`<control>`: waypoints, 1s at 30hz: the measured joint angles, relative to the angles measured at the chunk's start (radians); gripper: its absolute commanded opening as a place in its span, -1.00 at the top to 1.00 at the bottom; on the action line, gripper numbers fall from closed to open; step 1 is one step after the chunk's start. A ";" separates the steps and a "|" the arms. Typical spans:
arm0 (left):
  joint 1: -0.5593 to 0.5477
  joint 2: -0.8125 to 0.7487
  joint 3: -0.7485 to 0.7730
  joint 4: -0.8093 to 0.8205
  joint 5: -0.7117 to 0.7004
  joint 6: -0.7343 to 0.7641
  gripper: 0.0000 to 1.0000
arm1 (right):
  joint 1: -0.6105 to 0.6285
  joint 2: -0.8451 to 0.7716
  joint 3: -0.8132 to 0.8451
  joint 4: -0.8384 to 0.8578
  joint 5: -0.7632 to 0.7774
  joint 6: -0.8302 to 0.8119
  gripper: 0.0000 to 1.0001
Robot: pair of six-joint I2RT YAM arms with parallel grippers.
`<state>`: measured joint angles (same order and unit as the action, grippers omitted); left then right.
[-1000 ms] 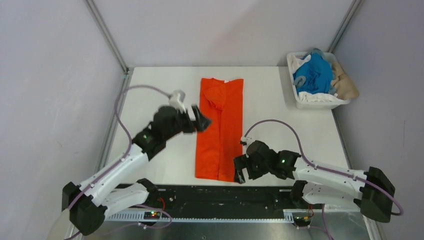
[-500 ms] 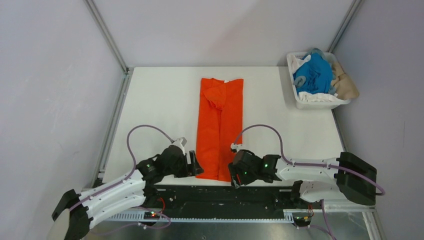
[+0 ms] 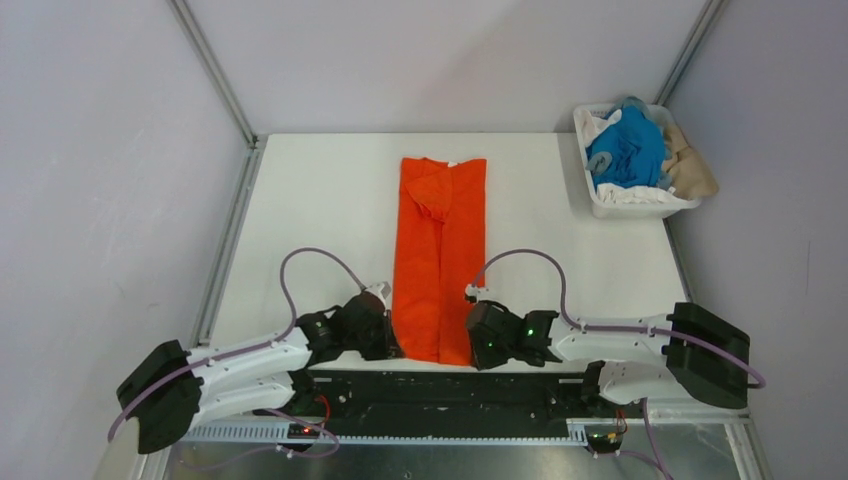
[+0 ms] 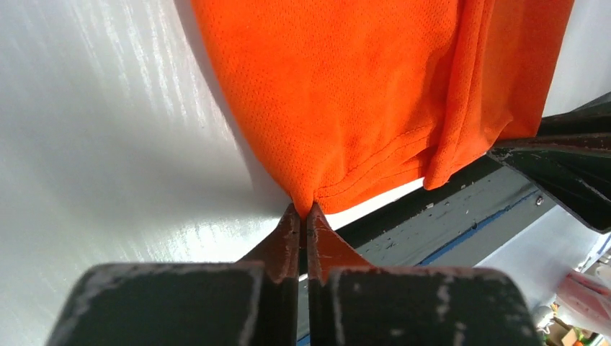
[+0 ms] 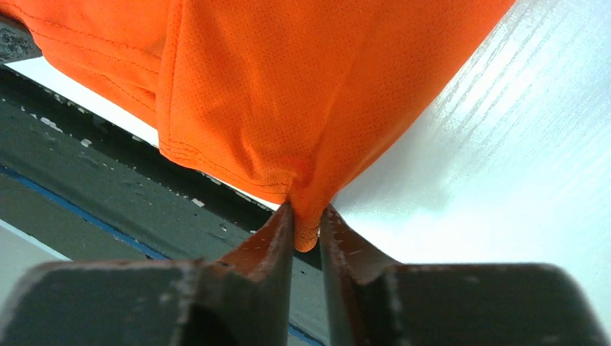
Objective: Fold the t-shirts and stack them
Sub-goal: Grab the bottom of the folded rectangular tshirt with both arms, then fold the folded rectangular tshirt in 1/3 of the way
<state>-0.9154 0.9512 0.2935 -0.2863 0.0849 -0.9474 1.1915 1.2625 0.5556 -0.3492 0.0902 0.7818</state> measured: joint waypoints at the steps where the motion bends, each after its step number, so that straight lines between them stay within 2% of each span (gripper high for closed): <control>1: -0.004 0.013 0.006 0.008 0.001 0.003 1.00 | 0.000 -0.003 -0.004 0.002 0.000 0.006 0.67; 6: -0.014 0.004 0.010 0.002 0.005 0.003 1.00 | 0.016 -0.053 -0.039 -0.006 0.000 0.049 0.82; 10: -0.021 -0.102 0.014 -0.037 -0.013 0.014 1.00 | 0.030 -0.142 -0.054 -0.051 0.000 0.058 0.85; 15: -0.023 -0.101 0.123 -0.053 -0.071 0.085 1.00 | -0.093 -0.233 -0.024 -0.068 -0.005 0.005 0.86; 22: 0.057 0.143 0.377 -0.007 -0.115 0.209 1.00 | -0.330 -0.212 0.124 -0.015 -0.089 -0.143 0.87; 30: 0.261 0.416 0.598 0.030 -0.150 0.311 1.00 | -0.564 0.085 0.333 0.071 -0.195 -0.246 0.89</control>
<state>-0.6540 1.3670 0.8917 -0.2565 -0.0654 -0.6361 0.6273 1.3479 0.8886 -0.2787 -0.1047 0.5354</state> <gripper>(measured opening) 0.019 0.085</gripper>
